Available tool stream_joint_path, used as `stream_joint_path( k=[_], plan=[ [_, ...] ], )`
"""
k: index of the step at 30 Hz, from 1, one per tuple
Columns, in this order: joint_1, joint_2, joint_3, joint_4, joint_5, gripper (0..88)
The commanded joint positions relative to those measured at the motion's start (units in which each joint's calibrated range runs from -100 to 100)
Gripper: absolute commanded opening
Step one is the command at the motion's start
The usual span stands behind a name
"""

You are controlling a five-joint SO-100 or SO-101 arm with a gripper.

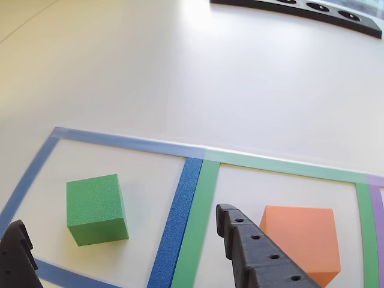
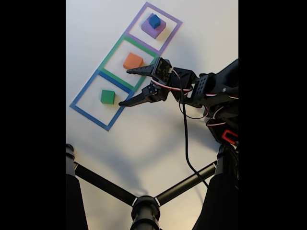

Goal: Tower of hanoi

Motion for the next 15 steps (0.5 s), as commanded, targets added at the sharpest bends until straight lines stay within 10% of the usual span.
stream_joint_path(
  k=[1, 15],
  plan=[
    [-1.55, 9.12, -4.02, -9.35, 0.38, 38.0],
    [-6.13, 27.47, -10.65, -22.06, 0.38, 38.5]
  ],
)
